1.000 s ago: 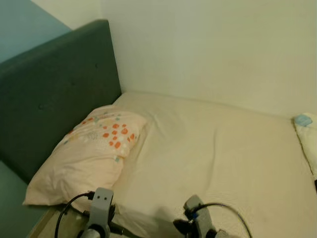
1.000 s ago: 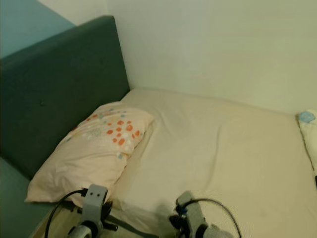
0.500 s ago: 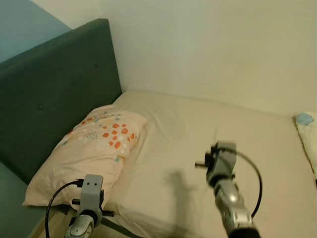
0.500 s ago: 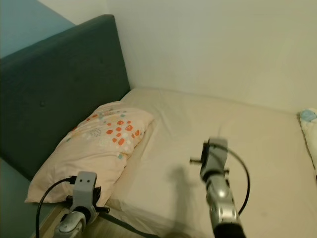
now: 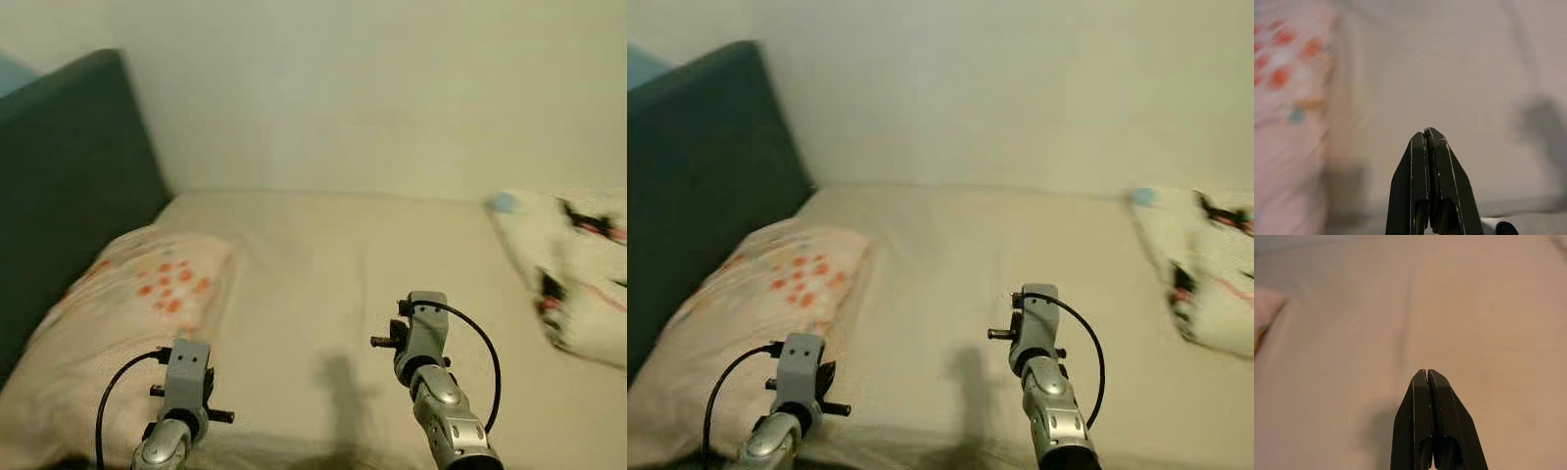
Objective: Clean up the room
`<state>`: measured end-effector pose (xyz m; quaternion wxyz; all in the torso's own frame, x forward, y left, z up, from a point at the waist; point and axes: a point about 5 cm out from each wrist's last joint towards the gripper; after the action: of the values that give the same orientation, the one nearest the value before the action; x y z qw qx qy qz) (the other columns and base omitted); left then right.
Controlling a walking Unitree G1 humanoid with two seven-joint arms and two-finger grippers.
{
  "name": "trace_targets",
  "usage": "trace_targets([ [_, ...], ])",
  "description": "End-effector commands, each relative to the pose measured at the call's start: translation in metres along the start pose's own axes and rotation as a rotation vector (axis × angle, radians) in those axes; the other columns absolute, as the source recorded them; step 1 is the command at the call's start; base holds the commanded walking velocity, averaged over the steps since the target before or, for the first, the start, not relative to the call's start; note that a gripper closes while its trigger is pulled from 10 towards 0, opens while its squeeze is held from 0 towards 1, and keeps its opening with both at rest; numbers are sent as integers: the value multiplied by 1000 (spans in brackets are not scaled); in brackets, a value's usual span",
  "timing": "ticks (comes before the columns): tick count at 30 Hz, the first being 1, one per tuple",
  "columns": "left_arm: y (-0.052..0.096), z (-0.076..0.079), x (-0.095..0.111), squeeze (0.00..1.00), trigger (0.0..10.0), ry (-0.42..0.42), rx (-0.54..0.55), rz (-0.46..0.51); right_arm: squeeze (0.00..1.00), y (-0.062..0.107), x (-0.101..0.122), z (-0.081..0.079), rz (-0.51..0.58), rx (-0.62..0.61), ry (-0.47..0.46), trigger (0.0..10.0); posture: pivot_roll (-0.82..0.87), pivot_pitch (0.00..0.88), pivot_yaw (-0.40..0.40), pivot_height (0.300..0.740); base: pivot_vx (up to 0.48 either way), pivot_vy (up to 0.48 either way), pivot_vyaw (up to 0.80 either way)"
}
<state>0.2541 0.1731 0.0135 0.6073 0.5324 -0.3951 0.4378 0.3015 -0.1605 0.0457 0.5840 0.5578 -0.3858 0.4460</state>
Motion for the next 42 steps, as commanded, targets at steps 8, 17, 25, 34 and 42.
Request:
trace_targets([
  [8, 0, 4, 4, 0, 10000, 5, -28, 5, 0, -2, 4, -5, -3, 41, -3, 10000, -58, 76, 18, 740, 0, 0, -423],
  [17, 1, 7, 8, 0, 10000, 31, -17, 18, 0, -4, 8, -9, 12, 60, 6, 10000, -58, 79, 19, 740, 0, 0, 0],
  [25, 3, 11, 7, 0, 10000, 32, -28, 17, 0, -3, 8, -9, 14, 66, 18, 10000, -60, 81, 20, 740, 0, -267, 0],
  [34, 3, 15, 10, 0, 10000, 21, -40, 20, 0, -3, 8, -9, 12, 71, 20, 10000, -59, 83, 18, 740, 0, -480, 0],
  [42, 4, 15, 10, 0, 10000, 21, -36, 16, 0, -3, 7, -10, 3, 84, 30, 10000, -58, 86, 18, 740, 0, -480, 0],
])
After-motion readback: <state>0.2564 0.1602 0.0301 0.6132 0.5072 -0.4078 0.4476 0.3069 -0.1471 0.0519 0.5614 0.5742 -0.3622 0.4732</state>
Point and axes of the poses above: a point about 5 cm out from each wrist's last joint towards the gripper, its own y axis pointing back from the gripper into the wrist, its own x axis along the axis of the wrist's last joint, z = x × y, and after that the axes turned 9 degrees about y, right-handed
